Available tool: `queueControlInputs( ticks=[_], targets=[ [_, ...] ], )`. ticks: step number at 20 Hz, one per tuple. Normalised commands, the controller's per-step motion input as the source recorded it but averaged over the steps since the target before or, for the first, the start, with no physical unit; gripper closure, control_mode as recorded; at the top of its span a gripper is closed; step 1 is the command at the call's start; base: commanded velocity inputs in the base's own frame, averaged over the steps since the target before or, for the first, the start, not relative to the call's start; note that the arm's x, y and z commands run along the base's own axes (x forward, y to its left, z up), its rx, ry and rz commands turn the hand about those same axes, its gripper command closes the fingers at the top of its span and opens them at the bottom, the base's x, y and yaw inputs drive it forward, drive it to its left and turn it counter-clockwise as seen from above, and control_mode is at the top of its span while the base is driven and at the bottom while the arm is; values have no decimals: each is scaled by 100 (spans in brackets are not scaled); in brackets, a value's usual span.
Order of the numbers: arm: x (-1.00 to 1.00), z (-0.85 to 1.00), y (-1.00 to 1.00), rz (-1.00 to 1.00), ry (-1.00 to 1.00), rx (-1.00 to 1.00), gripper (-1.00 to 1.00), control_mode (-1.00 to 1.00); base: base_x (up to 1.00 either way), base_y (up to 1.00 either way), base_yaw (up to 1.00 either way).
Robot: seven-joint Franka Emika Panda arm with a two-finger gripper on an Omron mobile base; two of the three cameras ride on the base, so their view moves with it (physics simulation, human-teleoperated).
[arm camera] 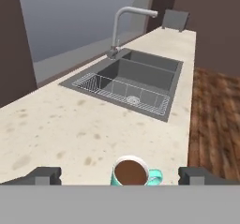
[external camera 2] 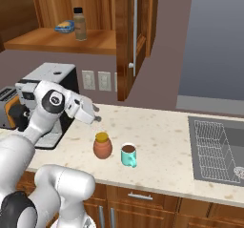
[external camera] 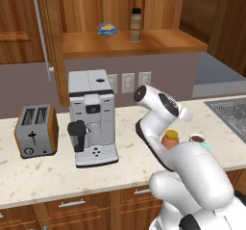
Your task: Pick the cinnamon and honey bottle from the cabinet and place them next to the mug.
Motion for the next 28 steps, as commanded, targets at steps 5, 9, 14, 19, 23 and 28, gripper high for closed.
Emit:
queueControlInputs(
  ticks=[5,9,14,19,23,28],
  targets=[
    [-69,72,0,32,-27,7,-100,-100,0,0,0],
    [-59,82,-3,36,-29,9,-100,-100,0,0,0],
    [-58,85,-1,38,-6,13,-100,-100,0,0,0],
    [-51,80,0,35,9,13,-100,-100,0,0,0],
    [-25,67,16,27,25,3,-100,-100,0,0,0],
    [-9,48,58,13,25,-1,-100,-100,0,0,0]
  ],
)
